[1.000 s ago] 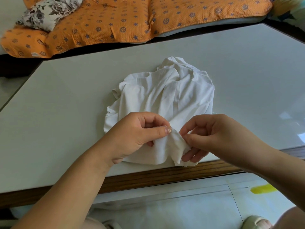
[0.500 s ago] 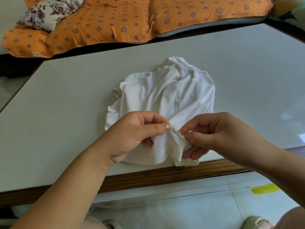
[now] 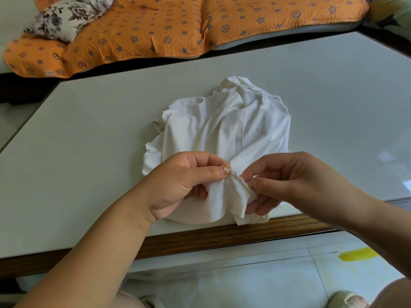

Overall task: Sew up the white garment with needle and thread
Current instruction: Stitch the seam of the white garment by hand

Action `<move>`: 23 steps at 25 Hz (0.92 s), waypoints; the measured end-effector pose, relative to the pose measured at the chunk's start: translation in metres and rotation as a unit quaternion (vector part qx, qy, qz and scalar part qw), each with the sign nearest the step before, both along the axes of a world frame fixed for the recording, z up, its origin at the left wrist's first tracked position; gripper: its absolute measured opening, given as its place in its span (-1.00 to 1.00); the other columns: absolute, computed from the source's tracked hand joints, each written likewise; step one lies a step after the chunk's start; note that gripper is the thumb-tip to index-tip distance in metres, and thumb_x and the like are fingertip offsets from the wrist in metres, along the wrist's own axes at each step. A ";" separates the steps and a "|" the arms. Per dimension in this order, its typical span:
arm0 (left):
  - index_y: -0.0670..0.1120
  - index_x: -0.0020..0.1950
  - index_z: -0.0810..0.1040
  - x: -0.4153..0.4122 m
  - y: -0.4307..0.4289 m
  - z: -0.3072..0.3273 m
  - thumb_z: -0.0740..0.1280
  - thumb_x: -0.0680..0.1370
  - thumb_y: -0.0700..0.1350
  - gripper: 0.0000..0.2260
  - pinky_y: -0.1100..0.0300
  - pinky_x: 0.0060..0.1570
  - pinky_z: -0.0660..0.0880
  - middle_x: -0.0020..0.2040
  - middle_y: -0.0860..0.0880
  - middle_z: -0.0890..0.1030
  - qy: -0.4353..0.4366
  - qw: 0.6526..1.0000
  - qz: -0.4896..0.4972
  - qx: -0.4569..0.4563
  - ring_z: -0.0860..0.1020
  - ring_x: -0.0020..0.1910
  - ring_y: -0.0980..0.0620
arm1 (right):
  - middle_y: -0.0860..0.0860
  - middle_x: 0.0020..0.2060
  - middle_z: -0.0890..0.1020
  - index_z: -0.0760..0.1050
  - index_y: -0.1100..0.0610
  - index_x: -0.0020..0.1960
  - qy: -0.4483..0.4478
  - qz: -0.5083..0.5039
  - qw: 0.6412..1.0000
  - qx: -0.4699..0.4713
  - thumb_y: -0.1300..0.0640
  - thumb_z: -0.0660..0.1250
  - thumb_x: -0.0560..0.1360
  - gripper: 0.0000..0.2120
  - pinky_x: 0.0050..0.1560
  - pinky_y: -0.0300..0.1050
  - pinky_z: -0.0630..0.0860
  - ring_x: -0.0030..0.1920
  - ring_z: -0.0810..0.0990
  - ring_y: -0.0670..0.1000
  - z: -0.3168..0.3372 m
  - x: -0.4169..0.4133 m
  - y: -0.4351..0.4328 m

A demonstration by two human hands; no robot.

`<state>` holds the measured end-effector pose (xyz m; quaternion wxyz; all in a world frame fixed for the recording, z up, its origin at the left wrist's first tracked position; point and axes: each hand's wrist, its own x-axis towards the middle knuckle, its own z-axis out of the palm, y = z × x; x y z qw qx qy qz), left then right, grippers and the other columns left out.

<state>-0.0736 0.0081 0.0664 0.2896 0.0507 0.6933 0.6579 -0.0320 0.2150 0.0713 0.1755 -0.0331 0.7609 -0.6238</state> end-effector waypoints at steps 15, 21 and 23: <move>-0.07 -0.20 0.62 0.001 0.008 -0.006 0.46 0.31 -0.08 -0.88 0.38 -0.47 0.37 -0.36 0.06 0.58 -0.030 0.999 0.031 -0.004 0.48 -0.41 0.18 | 0.06 -0.37 0.69 0.67 0.15 -0.13 0.043 -0.066 0.996 0.031 0.25 0.40 0.50 -0.91 -0.33 -0.35 0.52 -0.43 0.63 -0.11 -0.008 -0.004 -0.012; -0.07 -0.16 0.65 -0.001 0.009 -0.011 0.47 0.33 -0.07 -0.86 0.34 -0.39 0.42 -0.23 -0.05 0.63 -0.046 0.998 0.042 0.002 0.54 -0.29 0.08 | 0.05 -0.30 0.73 0.63 0.18 -0.07 0.027 -0.088 0.996 -0.011 0.29 0.35 0.54 -0.91 -0.26 -0.30 0.60 -0.31 0.72 -0.02 -0.007 -0.003 -0.018; -0.08 -0.17 0.64 -0.001 0.009 -0.010 0.46 0.33 -0.07 -0.86 0.36 -0.44 0.41 -0.27 -0.03 0.61 -0.046 0.998 0.045 0.002 0.52 -0.35 0.11 | 0.04 -0.32 0.72 0.64 0.14 -0.05 0.033 -0.095 0.995 -0.023 0.26 0.32 0.56 -0.87 -0.21 -0.23 0.64 -0.29 0.72 0.00 -0.008 -0.003 -0.018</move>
